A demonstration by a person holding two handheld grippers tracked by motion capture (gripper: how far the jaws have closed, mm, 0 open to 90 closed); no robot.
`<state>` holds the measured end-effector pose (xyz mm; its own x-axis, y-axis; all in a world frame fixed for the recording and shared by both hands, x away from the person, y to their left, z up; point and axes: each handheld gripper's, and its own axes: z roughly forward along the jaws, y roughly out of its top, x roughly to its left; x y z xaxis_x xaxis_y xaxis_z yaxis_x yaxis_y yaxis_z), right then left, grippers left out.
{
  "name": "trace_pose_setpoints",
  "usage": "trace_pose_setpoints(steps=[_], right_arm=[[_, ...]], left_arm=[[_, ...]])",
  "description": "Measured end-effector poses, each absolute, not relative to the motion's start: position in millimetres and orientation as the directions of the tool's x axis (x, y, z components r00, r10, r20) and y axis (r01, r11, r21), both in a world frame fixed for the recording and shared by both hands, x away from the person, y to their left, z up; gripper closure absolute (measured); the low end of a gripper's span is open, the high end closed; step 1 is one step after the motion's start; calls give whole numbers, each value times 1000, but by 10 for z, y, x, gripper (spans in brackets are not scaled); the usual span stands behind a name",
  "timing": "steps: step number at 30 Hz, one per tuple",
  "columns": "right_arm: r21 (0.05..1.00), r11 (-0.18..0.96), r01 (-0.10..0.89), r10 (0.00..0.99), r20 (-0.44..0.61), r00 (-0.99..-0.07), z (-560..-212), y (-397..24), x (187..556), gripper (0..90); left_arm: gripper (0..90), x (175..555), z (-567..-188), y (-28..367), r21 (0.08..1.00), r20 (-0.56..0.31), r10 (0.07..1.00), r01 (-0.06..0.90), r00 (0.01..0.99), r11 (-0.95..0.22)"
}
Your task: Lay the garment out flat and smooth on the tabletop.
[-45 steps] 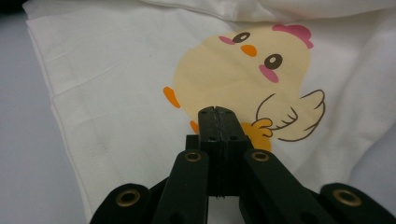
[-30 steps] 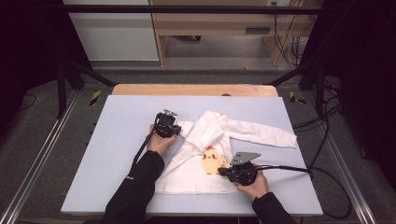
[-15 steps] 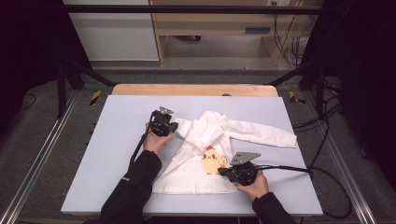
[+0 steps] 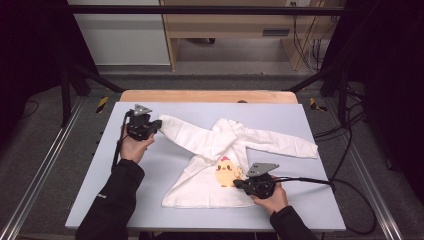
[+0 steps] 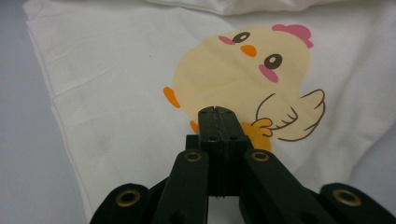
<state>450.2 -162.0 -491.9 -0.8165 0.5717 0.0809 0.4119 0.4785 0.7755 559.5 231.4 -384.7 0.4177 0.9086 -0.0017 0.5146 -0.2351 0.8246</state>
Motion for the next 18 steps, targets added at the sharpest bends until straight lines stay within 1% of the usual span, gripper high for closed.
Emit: trace_pose_setpoints(steps=[8, 14, 18], right_arm=[[776, 478, 412, 572, 81, -817, -4920, -1620, 4502, 900], [776, 478, 412, 572, 82, -816, -4920, -1620, 4503, 900], [776, 477, 413, 572, 83, -816, -4920, -1621, 4504, 900]], left_arm=[[885, 5522, -3824, 2831, 818, 31, 947, 536, 319, -208], [885, 5486, -3851, 3239, 812, 65, 972, 555, 224, -182], [885, 5482, -3885, 3487, 809, 67, 986, 570, 155, -144]])
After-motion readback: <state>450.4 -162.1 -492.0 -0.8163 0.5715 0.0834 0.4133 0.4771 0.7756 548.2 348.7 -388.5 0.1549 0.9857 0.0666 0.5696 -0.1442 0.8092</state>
